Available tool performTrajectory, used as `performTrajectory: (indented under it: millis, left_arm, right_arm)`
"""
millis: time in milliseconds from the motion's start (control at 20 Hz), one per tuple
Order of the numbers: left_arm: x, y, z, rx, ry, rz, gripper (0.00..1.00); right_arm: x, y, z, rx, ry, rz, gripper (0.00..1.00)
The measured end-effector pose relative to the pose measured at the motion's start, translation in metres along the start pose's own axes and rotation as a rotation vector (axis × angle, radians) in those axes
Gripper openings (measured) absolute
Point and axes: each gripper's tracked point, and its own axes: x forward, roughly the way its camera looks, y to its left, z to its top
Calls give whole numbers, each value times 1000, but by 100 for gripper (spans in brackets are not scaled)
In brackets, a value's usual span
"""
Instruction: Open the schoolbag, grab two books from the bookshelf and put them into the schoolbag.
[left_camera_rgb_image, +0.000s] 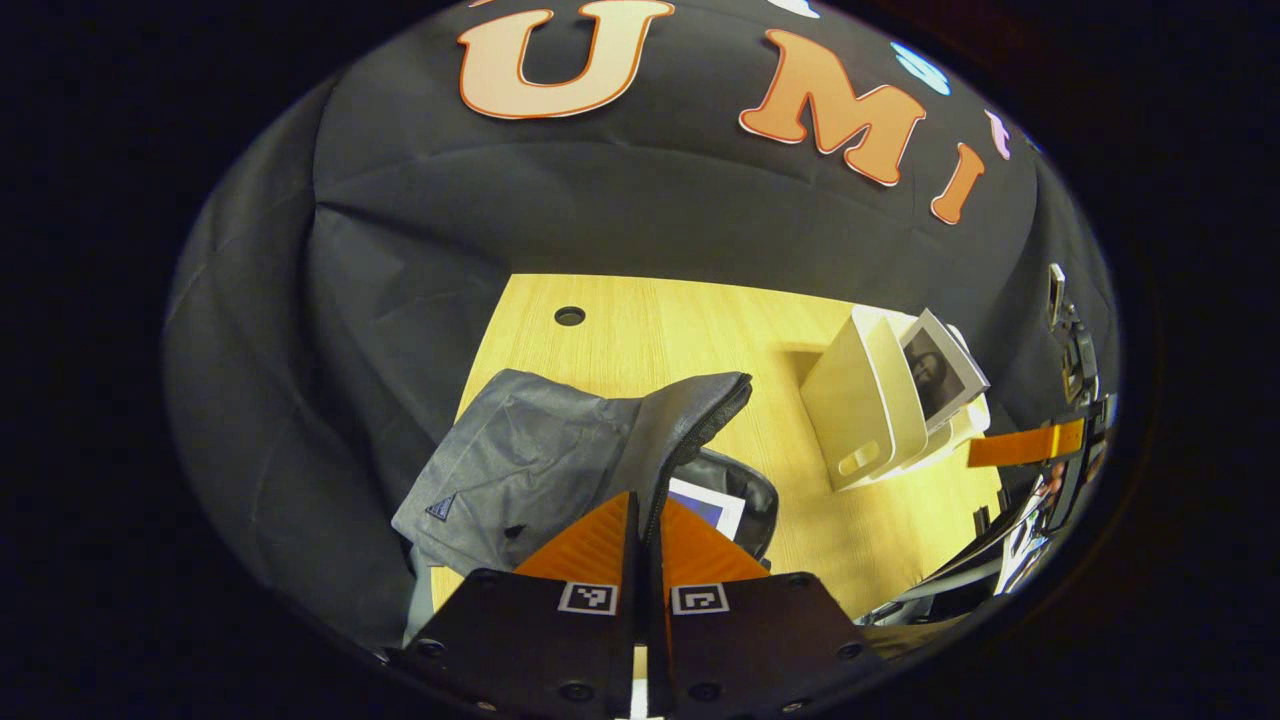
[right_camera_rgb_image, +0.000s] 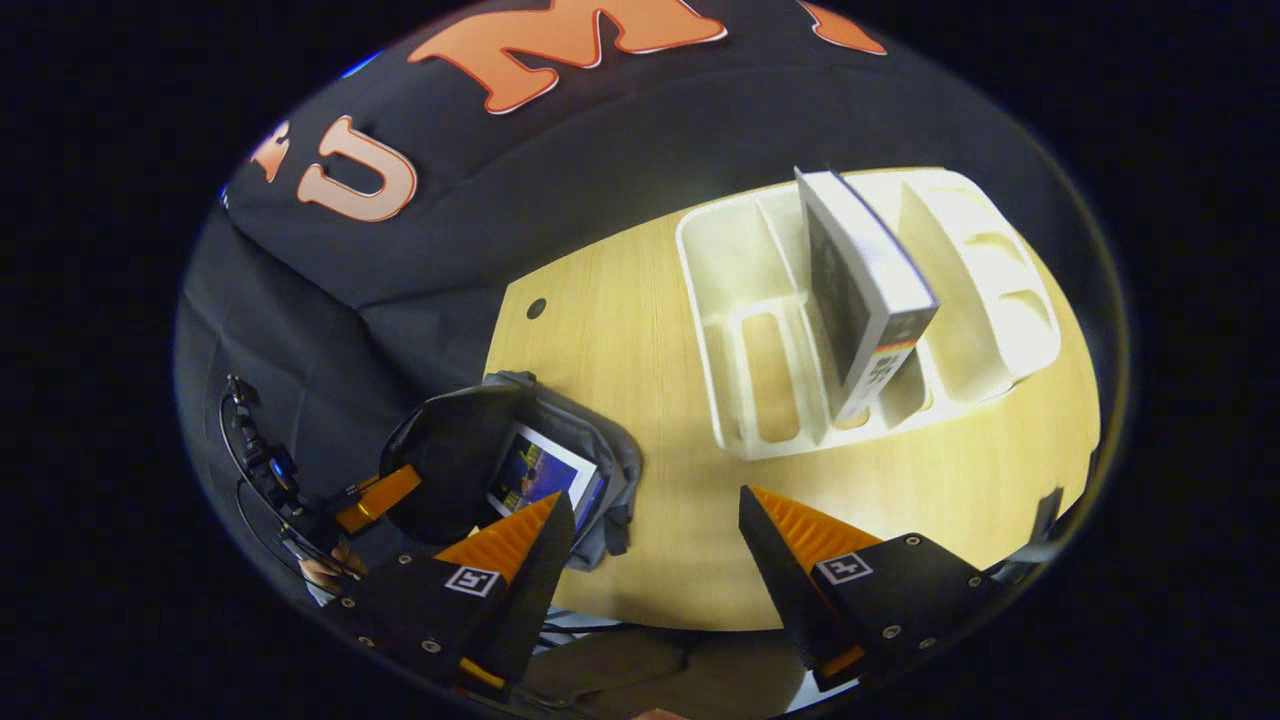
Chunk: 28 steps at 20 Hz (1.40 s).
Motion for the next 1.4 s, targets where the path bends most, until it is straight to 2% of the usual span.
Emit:
performTrajectory:
  millis: [500,800,1050,1250,1300,1350,1400]
  left_arm:
    - [9,2,-13,-83,10,53,6]
    - [0,10,-22,-148,5,108,6]
    - [-11,14,-31,-207,8,181,5]
    - [-10,7,-37,-214,21,221,6]
    - [-10,3,-37,-203,26,233,6]
    - [-9,1,-37,-191,31,240,6]
    - [-10,-1,-38,-180,35,249,6]
  right_arm:
    - [-46,-67,76,-160,35,-148,99]
    - [-18,-97,115,-206,118,-204,95]
    - [21,-125,131,-207,177,-251,87]
    - [47,-139,135,-203,216,-270,74]
    - [49,-138,138,-193,217,-266,65]
    - [53,-137,138,-186,218,-263,61]
    - [56,-140,138,-176,216,-268,44]
